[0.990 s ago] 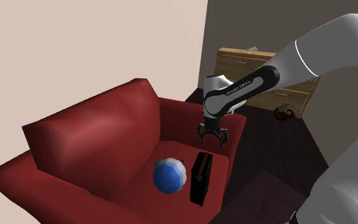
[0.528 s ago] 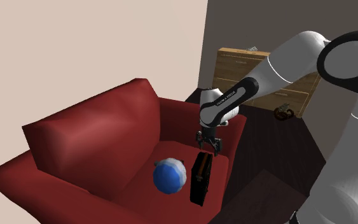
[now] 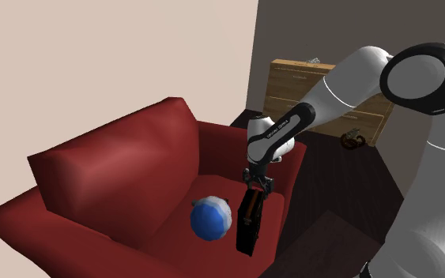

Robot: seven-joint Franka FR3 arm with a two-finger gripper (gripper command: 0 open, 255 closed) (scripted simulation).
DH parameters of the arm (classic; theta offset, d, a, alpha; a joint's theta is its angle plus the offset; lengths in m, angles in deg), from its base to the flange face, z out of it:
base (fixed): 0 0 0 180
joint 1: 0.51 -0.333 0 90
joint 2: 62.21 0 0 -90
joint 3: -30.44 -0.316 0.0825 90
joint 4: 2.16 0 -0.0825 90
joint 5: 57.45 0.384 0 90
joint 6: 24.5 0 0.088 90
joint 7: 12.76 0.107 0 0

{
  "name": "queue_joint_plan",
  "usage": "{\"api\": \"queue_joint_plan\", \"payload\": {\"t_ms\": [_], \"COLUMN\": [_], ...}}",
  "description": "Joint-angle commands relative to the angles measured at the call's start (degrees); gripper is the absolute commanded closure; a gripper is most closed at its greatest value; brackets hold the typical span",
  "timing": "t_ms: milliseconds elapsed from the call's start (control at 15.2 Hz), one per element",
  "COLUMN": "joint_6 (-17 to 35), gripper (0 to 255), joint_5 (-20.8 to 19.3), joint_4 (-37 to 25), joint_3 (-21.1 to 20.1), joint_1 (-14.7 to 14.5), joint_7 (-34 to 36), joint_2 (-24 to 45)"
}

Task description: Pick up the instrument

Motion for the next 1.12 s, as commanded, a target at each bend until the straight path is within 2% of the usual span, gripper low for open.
{"api": "queue_joint_plan", "payload": {"t_ms": [0,462,1056], "joint_6": [0.09,0.20,-6.44], "gripper": [255,255,255], "joint_5": [-0.01,-0.06,1.56], "joint_4": [0.07,0.02,-0.73], "joint_3": [0.02,0.05,-0.43], "joint_1": [0.01,0.02,0.33], "joint_7": [0.02,0.02,-1.06], "joint_2": [0.09,0.25,-5.75]}}
